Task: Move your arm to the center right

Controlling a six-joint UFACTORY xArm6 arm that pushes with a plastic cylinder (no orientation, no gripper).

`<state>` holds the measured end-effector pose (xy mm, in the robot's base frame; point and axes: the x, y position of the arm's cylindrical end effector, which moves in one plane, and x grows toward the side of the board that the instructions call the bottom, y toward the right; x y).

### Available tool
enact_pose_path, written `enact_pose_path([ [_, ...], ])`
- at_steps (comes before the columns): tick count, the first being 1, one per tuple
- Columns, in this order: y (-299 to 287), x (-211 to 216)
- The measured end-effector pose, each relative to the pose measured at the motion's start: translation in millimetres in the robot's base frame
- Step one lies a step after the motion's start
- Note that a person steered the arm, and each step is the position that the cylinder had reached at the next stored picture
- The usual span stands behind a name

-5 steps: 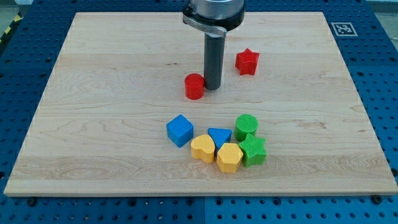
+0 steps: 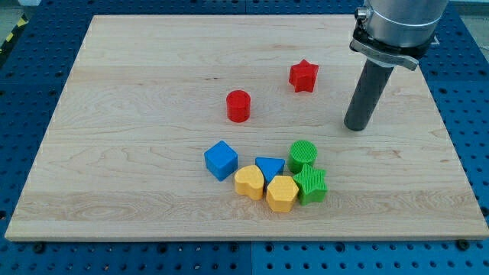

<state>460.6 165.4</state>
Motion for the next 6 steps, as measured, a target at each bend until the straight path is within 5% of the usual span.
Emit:
enact_pose_path([
  [1, 40.6, 4.9],
  [4, 42.9, 5.0],
  [6, 61.2, -30.9],
])
